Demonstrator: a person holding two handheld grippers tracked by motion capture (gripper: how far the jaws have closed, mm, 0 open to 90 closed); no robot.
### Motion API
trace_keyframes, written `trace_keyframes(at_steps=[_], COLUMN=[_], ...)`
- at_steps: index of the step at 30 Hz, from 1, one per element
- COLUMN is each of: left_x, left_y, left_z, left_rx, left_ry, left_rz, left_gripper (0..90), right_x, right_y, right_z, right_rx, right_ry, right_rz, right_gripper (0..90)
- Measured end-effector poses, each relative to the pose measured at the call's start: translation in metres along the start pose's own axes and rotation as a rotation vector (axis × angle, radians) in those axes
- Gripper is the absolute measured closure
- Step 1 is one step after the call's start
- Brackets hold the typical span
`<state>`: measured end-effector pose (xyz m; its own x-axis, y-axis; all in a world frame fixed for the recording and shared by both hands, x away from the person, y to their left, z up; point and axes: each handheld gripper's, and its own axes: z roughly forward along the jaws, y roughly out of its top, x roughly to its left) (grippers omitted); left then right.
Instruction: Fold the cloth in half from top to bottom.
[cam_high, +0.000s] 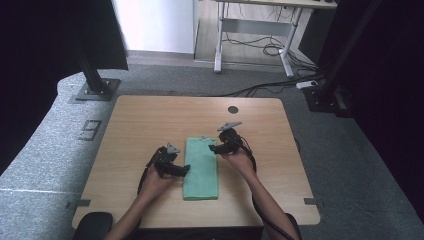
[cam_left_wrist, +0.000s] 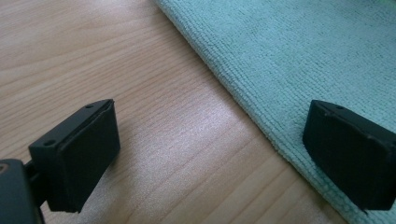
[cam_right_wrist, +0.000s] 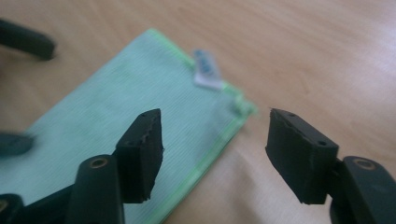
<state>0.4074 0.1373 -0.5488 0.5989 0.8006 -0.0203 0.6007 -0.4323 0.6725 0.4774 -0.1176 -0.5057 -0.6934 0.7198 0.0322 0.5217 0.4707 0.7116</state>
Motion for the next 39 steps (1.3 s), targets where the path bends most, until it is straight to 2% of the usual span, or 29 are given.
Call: trace_keyframes(at_steps=[4,8,14,16,17,20,23,28,31,35,39], left_x=[0.000,0.000,0.000,0.000,0.000,0.000,0.000,-0.001,-0.001,-0.001,-0.002], left_y=[0.000,0.000,0.000,0.000,0.000,0.000,0.000,0.000,0.000,0.000,0.000], left_z=[0.000,0.000,0.000,0.000,0.000,0.000,0.000,0.000,0.000,0.000,0.000], left_rx=[-0.002,0.000,0.000,-0.002,-0.002,-0.002,0.000,0.000,0.000,-0.002,-0.001], left_ry=[0.000,0.000,0.000,0.000,0.000,0.000,0.002,0.003,0.006,0.009,0.011], left_rz=[-0.002,-0.001,-0.002,-0.005,-0.005,-0.005,-0.003,-0.004,-0.005,-0.010,-0.011], left_gripper=[3.8,3.8,3.8,3.8,3.8,3.8,3.8,3.8,3.8,3.8,3.8], right_x=[-0.010,-0.019,-0.025,-0.026,-0.026,-0.022,-0.020,-0.019,-0.018,-0.013,-0.005], right_y=[0.007,0.009,0.003,0.001,0.000,0.001,0.002,0.005,0.008,0.017,0.025], right_z=[0.015,0.029,0.045,0.047,0.047,0.045,0.045,0.044,0.037,0.021,0.001], right_rx=[0.014,0.027,0.068,0.055,0.047,0.057,0.071,0.087,0.071,0.038,0.000], right_ry=[-0.014,-0.018,-0.031,-0.016,-0.012,0.028,0.045,0.036,0.035,0.035,0.033], right_rz=[0.002,0.026,-0.002,0.014,0.012,0.008,0.018,0.012,0.006,-0.023,-0.083], right_gripper=[45.8,46.9,47.2,49.6,51.9,72.2,81.2,85.1,85.4,85.8,85.8])
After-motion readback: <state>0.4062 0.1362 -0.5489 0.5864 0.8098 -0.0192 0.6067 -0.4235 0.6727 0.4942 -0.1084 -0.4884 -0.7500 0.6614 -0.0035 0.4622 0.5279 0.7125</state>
